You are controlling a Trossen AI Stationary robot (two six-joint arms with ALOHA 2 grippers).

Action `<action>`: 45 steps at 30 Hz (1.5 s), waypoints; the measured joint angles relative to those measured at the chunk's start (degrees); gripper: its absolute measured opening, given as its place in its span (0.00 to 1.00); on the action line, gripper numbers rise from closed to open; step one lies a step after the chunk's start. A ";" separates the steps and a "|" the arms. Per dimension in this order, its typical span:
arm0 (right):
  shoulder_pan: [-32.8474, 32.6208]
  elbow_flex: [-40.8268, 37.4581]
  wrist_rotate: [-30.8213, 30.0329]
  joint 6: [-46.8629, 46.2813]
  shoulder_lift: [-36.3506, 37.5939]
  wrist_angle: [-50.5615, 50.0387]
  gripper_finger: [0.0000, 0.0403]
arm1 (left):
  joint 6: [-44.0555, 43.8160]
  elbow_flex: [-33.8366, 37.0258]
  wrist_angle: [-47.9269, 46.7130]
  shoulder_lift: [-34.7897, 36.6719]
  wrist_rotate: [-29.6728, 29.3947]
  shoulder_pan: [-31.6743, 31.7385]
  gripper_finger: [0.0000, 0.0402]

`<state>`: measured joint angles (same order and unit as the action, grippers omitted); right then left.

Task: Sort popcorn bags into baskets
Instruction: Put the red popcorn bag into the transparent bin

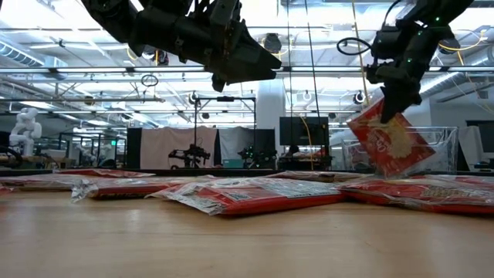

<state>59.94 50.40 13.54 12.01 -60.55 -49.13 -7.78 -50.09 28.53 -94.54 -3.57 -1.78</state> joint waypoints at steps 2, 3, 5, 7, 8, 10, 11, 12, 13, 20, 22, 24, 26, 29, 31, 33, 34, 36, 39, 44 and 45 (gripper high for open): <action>0.00 -0.58 0.00 0.04 0.08 0.80 0.06 | 0.01 0.00 -0.02 0.00 0.00 -0.01 0.37; 0.00 -0.73 -0.02 0.06 0.08 1.15 0.06 | 0.01 0.00 -0.04 0.00 0.00 0.00 0.37; 0.00 -0.79 -1.06 0.06 0.07 1.59 0.06 | 0.01 0.00 -0.04 0.00 0.00 -0.02 0.37; -0.02 -0.86 -4.10 0.09 0.14 1.82 0.09 | 0.03 0.00 -0.04 0.00 0.00 0.00 0.37; -0.02 -0.86 -5.95 0.13 0.14 1.87 0.10 | 0.05 0.00 -0.04 0.00 0.00 -0.02 0.37; -0.02 -0.88 -8.49 0.32 0.12 1.97 0.15 | 0.05 0.00 -0.05 -0.01 0.00 -0.01 0.37; -0.02 -0.89 -9.34 0.56 0.14 1.95 0.18 | 0.05 0.00 -0.07 -0.02 -0.01 -0.01 0.37; -0.01 -0.90 -9.87 0.64 0.14 1.98 0.21 | 0.05 0.00 -0.07 -0.02 0.00 0.00 0.37; -0.02 -0.90 -10.46 0.66 0.13 2.08 0.24 | 0.05 0.00 -0.07 -0.02 0.00 0.00 0.37; -0.02 -0.90 -12.57 0.73 0.14 4.99 0.42 | 0.03 0.00 -0.04 -0.02 0.00 -0.02 0.37; -0.04 -0.90 -14.14 0.60 0.14 6.96 0.44 | 0.03 0.00 -0.04 -0.02 0.00 0.00 0.37; -0.30 -0.90 -15.11 0.20 0.14 8.27 0.46 | 0.03 0.00 -0.02 -0.02 0.00 -0.02 0.37; -0.89 -0.90 -16.38 0.15 0.14 9.08 0.47 | 0.03 0.00 -0.02 -0.02 0.00 -0.01 0.37; -2.21 -0.90 -20.30 0.04 0.14 9.56 0.47 | 0.01 0.00 -0.02 -0.02 0.00 -0.01 0.37; -3.26 -0.92 -21.28 -0.24 0.35 9.74 0.47 | 0.02 0.00 -0.02 -0.02 0.00 -0.02 0.37; -4.63 -0.92 -20.80 -1.34 1.09 10.09 0.47 | 0.03 0.00 -0.04 -0.02 0.00 0.00 0.37; -5.54 -0.92 -19.99 -2.03 1.61 10.54 0.46 | 0.03 0.00 -0.03 -0.02 -0.01 -0.02 0.37; -7.60 -0.92 -17.01 -3.38 3.05 11.34 0.45 | 0.08 0.00 -0.07 -0.02 0.00 -0.01 0.37; -11.47 -0.92 -12.29 -6.31 6.04 13.24 0.44 | 0.43 0.00 -0.09 -0.02 -0.02 -0.02 0.37; -21.10 -0.92 -15.62 -12.18 9.77 15.33 0.44 | 0.51 0.00 -0.13 -0.02 -0.09 -0.01 0.37; -23.49 -0.92 -17.31 -13.18 9.98 15.48 0.44 | 0.25 0.00 -0.11 -0.02 -0.09 0.00 0.37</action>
<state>36.45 49.47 -3.77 -1.17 -50.57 -33.65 -7.53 -50.09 28.42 -94.56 -3.66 -1.78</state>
